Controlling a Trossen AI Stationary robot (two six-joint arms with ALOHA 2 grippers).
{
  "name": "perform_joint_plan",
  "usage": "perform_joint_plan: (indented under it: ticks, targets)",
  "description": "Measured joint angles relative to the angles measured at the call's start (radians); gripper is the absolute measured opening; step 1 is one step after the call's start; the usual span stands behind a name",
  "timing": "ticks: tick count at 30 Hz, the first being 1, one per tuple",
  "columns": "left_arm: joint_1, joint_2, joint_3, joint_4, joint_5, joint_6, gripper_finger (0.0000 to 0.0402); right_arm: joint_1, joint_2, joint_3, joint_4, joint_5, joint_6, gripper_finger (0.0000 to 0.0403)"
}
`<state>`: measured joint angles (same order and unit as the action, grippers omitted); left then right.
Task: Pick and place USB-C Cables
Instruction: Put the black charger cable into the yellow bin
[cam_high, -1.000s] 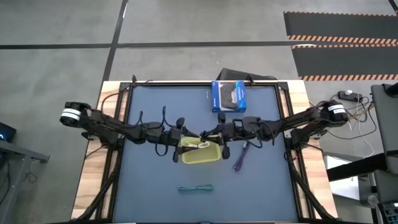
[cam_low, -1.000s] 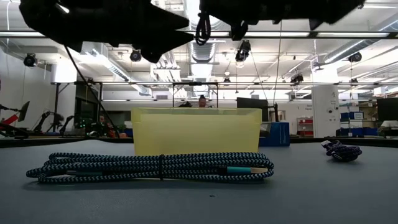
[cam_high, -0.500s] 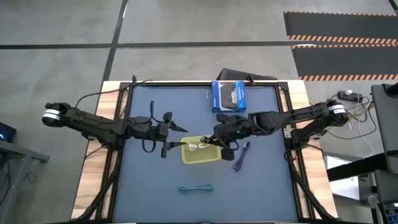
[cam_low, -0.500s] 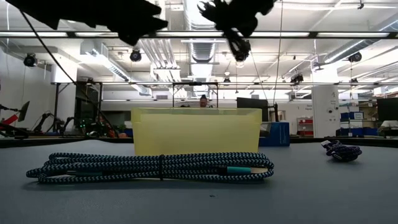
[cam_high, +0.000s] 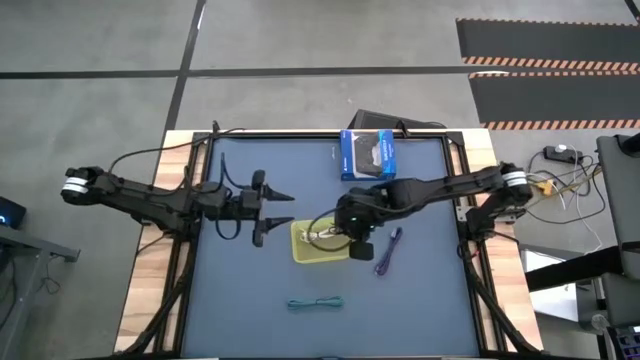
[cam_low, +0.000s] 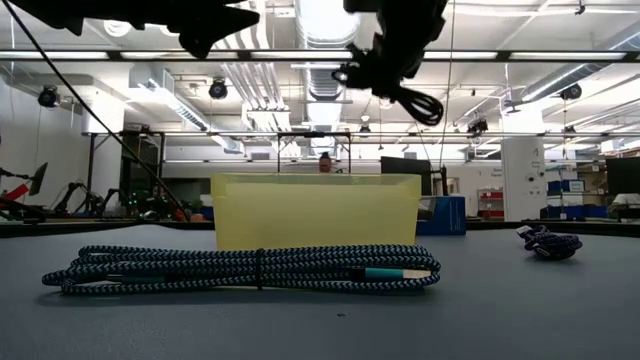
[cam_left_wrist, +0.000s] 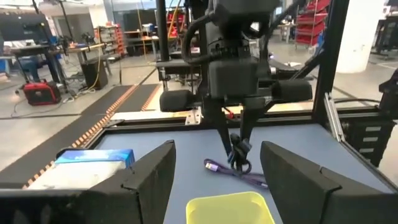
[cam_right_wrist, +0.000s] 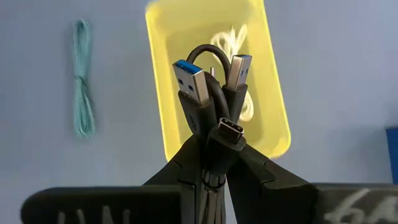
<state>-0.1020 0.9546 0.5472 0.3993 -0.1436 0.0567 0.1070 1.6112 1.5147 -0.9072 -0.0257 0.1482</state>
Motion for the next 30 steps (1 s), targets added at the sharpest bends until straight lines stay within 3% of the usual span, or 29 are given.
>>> perform_joint_plan:
  ticks: [19, 30]
  targets:
    - [0.000, -0.009, -0.002, 0.001, 0.000, -0.052, 0.0219, -0.001, 0.388, 0.462, -0.375, 0.000, -0.079, 0.0043]
    - [0.000, -0.009, -0.009, 0.001, 0.000, -0.053, 0.0219, -0.003, 0.516, 0.642, -0.442, 0.000, -0.106, 0.0043]
